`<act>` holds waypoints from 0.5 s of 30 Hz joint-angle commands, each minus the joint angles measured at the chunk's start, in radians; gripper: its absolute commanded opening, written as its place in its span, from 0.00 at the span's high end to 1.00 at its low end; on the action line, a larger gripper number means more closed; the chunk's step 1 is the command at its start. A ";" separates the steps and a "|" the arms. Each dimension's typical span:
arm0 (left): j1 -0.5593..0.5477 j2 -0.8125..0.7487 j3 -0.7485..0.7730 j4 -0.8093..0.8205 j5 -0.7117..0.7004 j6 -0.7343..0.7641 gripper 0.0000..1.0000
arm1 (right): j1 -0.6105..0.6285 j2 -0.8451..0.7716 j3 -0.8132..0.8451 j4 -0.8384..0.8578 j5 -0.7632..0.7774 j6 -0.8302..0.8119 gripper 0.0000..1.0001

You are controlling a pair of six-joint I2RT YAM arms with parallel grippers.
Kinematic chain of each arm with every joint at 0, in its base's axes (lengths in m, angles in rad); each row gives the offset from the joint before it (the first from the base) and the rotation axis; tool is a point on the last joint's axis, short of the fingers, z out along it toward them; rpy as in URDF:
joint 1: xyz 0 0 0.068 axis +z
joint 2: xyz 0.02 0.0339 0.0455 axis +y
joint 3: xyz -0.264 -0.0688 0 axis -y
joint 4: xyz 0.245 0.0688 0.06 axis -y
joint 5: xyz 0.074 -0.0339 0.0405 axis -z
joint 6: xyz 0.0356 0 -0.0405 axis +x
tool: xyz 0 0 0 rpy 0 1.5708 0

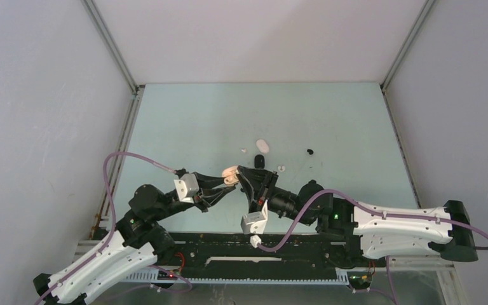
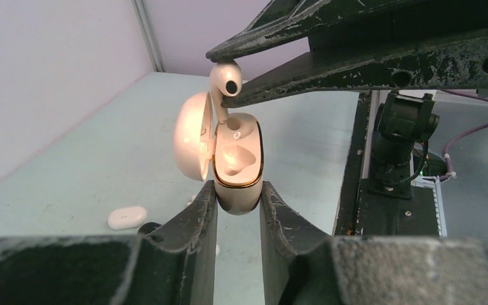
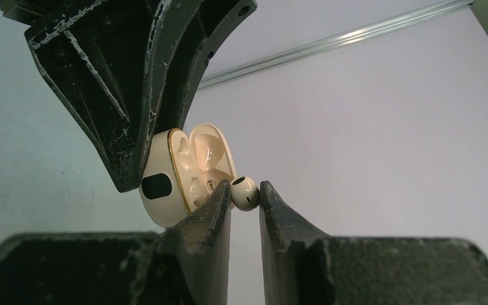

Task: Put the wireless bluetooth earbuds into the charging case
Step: Place the earbud in the charging case.

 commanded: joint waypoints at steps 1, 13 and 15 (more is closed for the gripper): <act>0.004 -0.015 -0.003 0.028 0.008 0.019 1.00 | -0.003 0.009 0.052 0.019 0.034 0.000 1.00; 0.005 -0.028 -0.007 0.028 -0.021 0.006 1.00 | 0.010 0.007 0.053 -0.008 0.034 -0.009 1.00; 0.006 -0.030 -0.008 0.029 -0.025 0.003 1.00 | 0.014 0.004 0.053 -0.012 0.035 -0.012 1.00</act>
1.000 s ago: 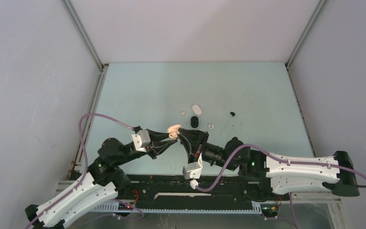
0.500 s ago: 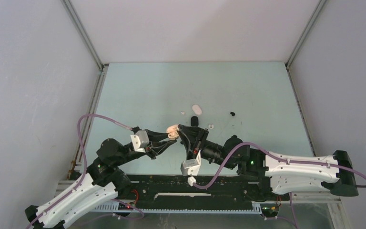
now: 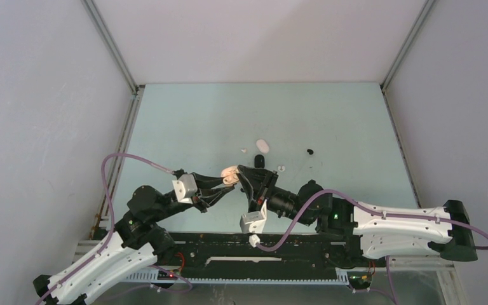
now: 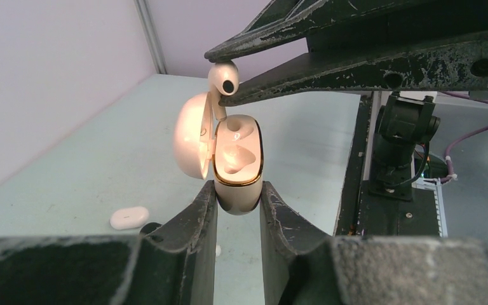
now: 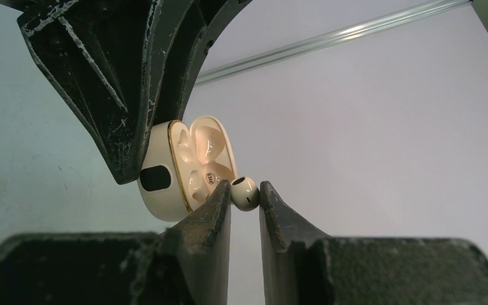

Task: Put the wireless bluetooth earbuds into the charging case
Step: Place the earbud in the charging case.

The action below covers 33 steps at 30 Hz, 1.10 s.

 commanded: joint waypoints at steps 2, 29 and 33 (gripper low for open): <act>0.008 -0.012 -0.008 0.038 -0.019 0.003 1.00 | 0.014 -0.006 0.041 -0.006 0.016 -0.009 1.00; 0.029 -0.027 -0.018 0.063 0.003 -0.002 1.00 | 0.020 0.002 0.065 -0.051 0.034 0.018 0.91; 0.030 -0.038 -0.023 0.067 -0.003 0.000 1.00 | 0.016 0.011 0.083 -0.079 0.034 0.039 0.91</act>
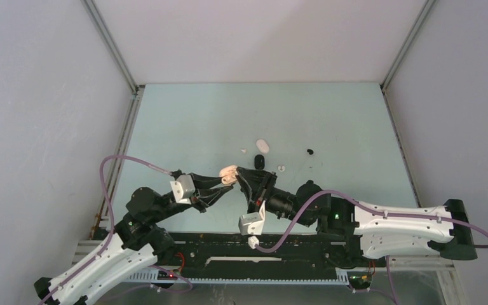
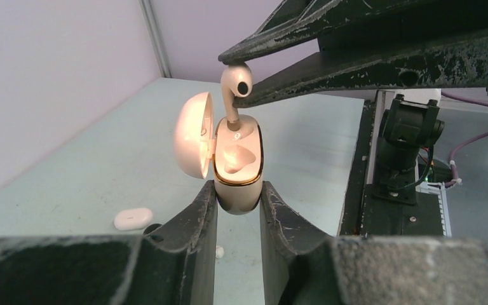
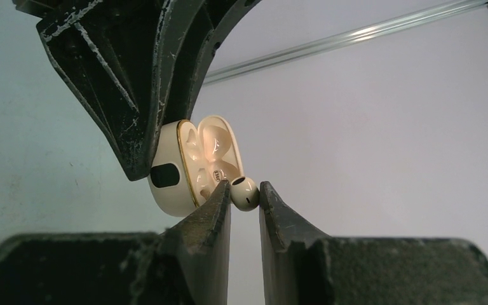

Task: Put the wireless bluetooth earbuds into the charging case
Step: Place the earbud in the charging case.

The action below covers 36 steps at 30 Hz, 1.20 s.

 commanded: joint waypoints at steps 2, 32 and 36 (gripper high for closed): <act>0.010 -0.018 -0.004 0.051 -0.003 0.008 1.00 | -0.004 0.007 0.058 -0.022 0.018 0.041 0.90; 0.011 -0.023 -0.004 0.043 0.010 0.010 1.00 | -0.002 0.034 0.084 -0.082 0.013 0.065 0.75; 0.011 -0.023 -0.004 0.044 0.009 0.010 1.00 | -0.003 0.032 0.084 -0.078 0.017 0.070 0.70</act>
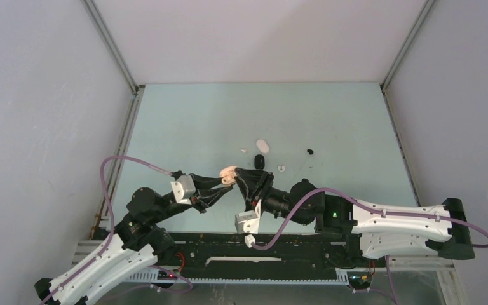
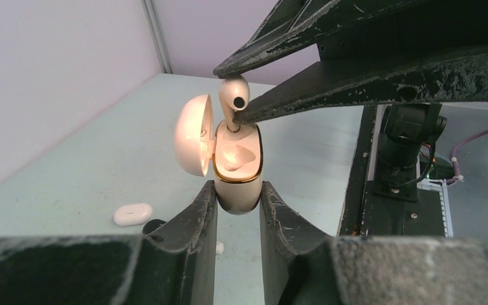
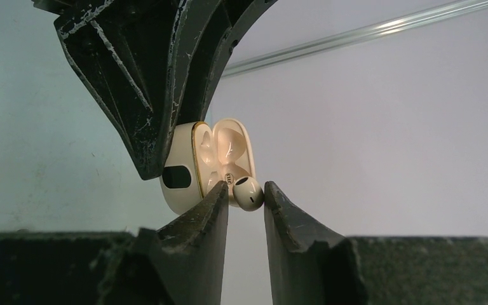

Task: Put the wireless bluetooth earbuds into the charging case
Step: Place the earbud in the charging case.

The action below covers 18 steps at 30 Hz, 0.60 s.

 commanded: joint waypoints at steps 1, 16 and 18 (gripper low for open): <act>0.006 -0.008 0.007 0.051 0.008 0.010 1.00 | 0.000 0.004 0.034 0.010 0.016 0.022 0.67; 0.006 -0.010 0.007 0.049 0.007 0.010 1.00 | -0.001 0.017 0.051 -0.008 0.018 0.037 0.70; 0.006 -0.011 0.008 0.049 0.004 0.008 1.00 | 0.001 0.021 0.058 0.000 0.020 0.035 0.76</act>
